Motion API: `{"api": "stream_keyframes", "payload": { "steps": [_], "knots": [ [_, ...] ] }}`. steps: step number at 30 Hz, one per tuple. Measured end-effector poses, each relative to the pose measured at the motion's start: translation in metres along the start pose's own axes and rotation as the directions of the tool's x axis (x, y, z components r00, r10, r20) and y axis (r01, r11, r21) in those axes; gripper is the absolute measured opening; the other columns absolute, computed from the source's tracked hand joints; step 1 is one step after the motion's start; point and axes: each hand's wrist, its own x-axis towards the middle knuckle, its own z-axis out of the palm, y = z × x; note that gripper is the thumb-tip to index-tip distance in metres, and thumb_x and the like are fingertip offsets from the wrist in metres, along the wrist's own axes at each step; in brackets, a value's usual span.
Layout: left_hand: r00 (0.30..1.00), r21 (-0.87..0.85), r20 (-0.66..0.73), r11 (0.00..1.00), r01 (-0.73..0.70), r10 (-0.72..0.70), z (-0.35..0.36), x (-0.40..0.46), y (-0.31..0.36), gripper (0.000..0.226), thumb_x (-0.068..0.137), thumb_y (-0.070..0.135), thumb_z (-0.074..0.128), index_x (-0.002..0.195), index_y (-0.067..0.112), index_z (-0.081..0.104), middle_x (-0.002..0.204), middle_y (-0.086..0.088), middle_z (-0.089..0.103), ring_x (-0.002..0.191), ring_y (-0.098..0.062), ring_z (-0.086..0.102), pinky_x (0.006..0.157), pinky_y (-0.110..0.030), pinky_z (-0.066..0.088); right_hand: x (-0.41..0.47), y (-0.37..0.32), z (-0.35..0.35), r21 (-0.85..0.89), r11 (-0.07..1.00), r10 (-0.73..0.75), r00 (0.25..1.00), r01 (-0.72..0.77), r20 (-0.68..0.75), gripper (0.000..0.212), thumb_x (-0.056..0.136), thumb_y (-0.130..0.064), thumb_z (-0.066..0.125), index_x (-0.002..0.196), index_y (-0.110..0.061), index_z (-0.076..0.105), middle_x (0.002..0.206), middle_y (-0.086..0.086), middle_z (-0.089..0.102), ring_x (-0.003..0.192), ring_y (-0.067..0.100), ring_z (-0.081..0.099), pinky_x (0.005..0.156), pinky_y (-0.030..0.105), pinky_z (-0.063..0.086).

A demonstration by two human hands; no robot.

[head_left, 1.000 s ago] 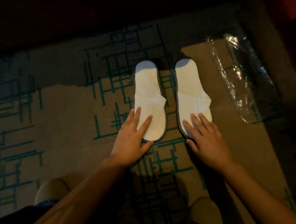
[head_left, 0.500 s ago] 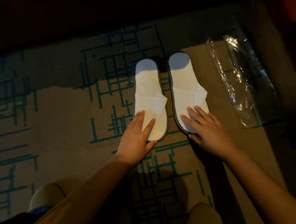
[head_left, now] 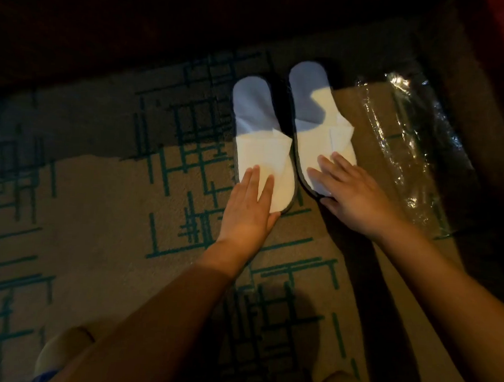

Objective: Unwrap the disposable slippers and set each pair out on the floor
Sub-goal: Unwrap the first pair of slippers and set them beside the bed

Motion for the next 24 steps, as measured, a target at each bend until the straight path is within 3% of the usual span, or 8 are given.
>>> {"api": "stream_keyframes", "payload": {
  "steps": [11,17,24],
  "knots": [
    [0.996,-0.031,-0.071,0.998,0.047,-0.049,-0.010,0.034,-0.002,0.070,0.091,0.039,0.046,0.147,0.010,0.014,0.156,-0.021,0.008,0.144,-0.033,0.008,0.118,-0.042,0.012,0.034,0.014,-0.014,-0.003,1.000,0.004,1.000,-0.004,0.024,0.065,0.090,-0.024,0.053,0.145,-0.029,0.020,0.159,-0.001,0.009,0.146,0.019,-0.002,0.116,0.047,0.012],
    [0.984,-0.131,-0.172,0.991,0.031,-0.054,-0.004,0.017,0.003,0.058,0.089,0.027,0.054,0.141,0.013,0.035,0.151,-0.019,0.030,0.141,-0.033,0.025,0.115,-0.045,0.024,0.024,0.015,-0.009,0.033,0.999,0.039,0.993,-0.035,-0.112,0.055,0.088,-0.023,0.056,0.140,-0.023,0.038,0.155,0.006,0.025,0.145,0.026,0.012,0.112,0.049,0.021],
    [0.973,-0.151,-0.220,0.988,0.041,-0.074,-0.004,0.023,0.004,0.051,0.087,0.021,0.056,0.136,0.011,0.044,0.145,-0.021,0.039,0.136,-0.035,0.035,0.112,-0.045,0.030,0.033,0.017,-0.008,0.033,0.999,0.025,0.994,-0.022,-0.104,0.054,0.090,-0.018,0.053,0.141,-0.022,0.035,0.156,0.008,0.022,0.145,0.028,0.011,0.112,0.050,0.022]
  ]
}}
